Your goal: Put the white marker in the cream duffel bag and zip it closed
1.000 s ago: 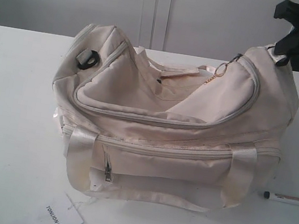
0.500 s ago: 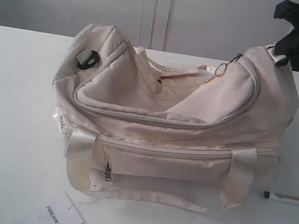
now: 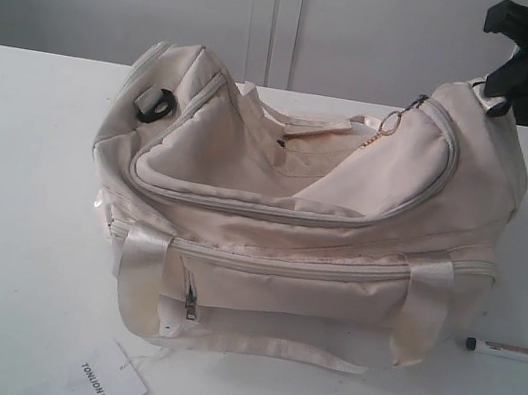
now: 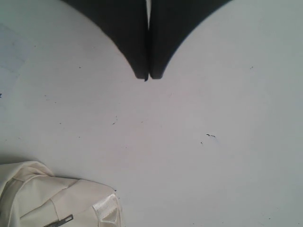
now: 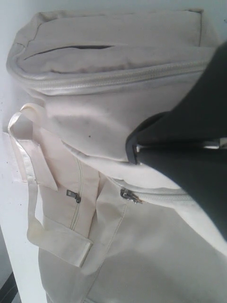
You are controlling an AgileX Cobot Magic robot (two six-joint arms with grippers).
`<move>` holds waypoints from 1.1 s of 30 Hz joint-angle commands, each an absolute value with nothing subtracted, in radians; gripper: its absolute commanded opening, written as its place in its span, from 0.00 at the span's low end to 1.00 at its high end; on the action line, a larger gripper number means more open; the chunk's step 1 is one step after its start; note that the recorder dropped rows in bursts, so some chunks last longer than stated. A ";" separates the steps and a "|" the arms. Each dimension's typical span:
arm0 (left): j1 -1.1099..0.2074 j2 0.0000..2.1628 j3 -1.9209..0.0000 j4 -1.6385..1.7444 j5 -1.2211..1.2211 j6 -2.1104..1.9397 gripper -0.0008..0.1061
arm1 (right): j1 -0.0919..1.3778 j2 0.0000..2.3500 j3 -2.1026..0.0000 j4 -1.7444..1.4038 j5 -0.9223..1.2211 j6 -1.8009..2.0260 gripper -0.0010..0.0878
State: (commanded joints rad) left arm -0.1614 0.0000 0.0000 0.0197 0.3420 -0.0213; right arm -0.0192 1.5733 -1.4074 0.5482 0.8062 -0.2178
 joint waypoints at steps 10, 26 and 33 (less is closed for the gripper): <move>-0.161 0.000 0.000 0.020 0.342 -0.021 0.01 | -0.019 1.573 -1.407 0.548 0.806 -0.218 0.01; -0.161 0.000 0.000 0.020 0.342 -0.021 0.01 | -0.019 1.573 -1.407 0.550 0.700 -0.213 0.01; -0.161 0.000 0.000 0.020 0.342 -0.021 0.01 | -0.019 1.573 -1.407 0.555 0.785 -0.184 0.01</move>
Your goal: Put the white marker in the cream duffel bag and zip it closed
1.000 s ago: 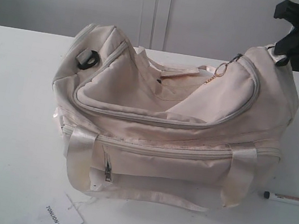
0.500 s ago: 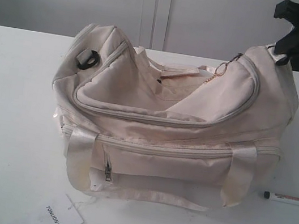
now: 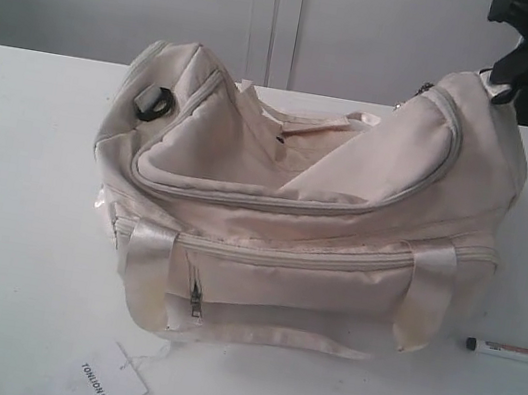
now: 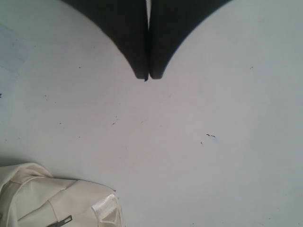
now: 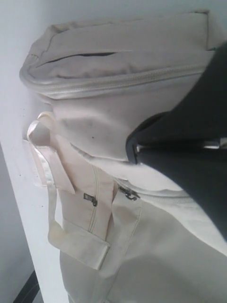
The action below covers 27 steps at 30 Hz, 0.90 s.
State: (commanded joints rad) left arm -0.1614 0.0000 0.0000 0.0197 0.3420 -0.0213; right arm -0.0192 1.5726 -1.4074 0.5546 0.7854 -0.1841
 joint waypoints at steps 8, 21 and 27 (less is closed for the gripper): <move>-0.161 0.000 0.000 0.029 0.274 0.000 0.01 | -0.019 1.573 -1.407 0.559 0.863 -0.127 0.01; -0.161 0.000 0.000 -0.044 0.109 -0.006 0.01 | -0.019 1.573 -1.407 0.559 0.859 -0.130 0.01; -0.161 0.000 0.000 -0.099 -0.063 -0.156 0.01 | -0.019 1.573 -1.407 0.557 0.859 -0.132 0.01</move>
State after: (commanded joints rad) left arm -0.1614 0.0000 0.0000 -0.0991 -0.0635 -0.1564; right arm -0.0192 1.5726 -1.4074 0.5570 0.8588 -0.1320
